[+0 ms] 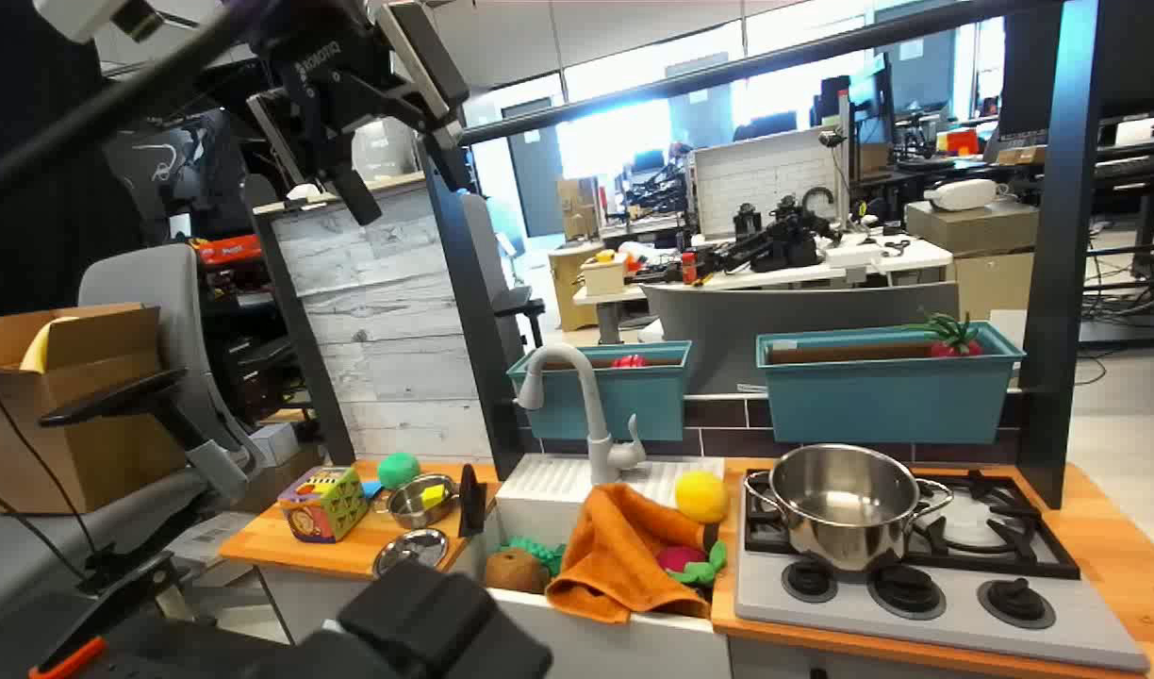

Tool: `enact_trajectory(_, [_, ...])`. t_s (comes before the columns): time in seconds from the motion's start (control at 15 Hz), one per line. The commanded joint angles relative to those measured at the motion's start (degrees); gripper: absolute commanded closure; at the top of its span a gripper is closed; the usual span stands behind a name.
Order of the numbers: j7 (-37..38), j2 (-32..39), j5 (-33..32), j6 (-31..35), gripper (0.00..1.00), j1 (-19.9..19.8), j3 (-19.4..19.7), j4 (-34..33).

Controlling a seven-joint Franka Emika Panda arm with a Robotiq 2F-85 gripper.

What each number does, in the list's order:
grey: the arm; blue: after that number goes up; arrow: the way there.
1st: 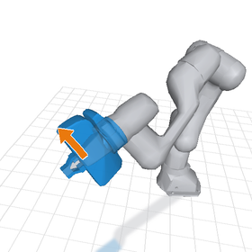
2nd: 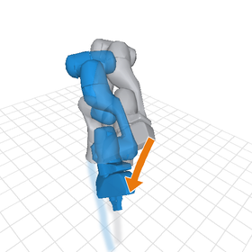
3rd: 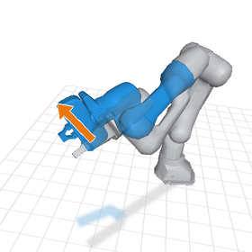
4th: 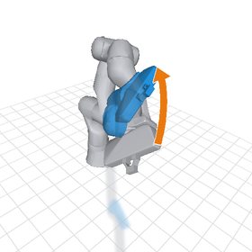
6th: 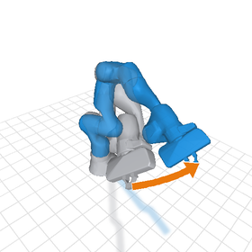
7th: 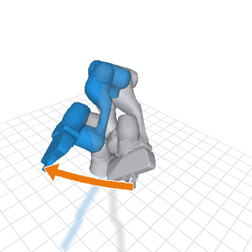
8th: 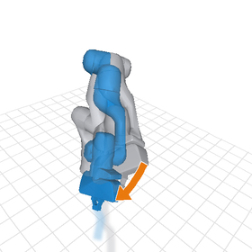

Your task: Put the orange plushy in the pot

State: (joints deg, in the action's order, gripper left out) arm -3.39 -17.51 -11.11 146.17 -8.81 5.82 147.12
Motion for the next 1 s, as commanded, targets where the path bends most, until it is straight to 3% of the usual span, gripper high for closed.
enact_trajectory(0.0, [-0.06, -0.03, 0.04, -0.15, 0.0, 0.04, 0.05, -0.08])
enact_trajectory(0.53, [-0.22, 1.03, 0.73, 1.24, 0.0, 0.3, 0.31, -0.37])
enact_trajectory(0.73, [-3.07, 7.43, 4.08, 7.53, 0.0, 2.06, 1.62, -3.21])
enact_trajectory(0.93, [-5.53, 18.0, 13.43, 14.23, 0.0, 4.53, 2.57, -9.88])
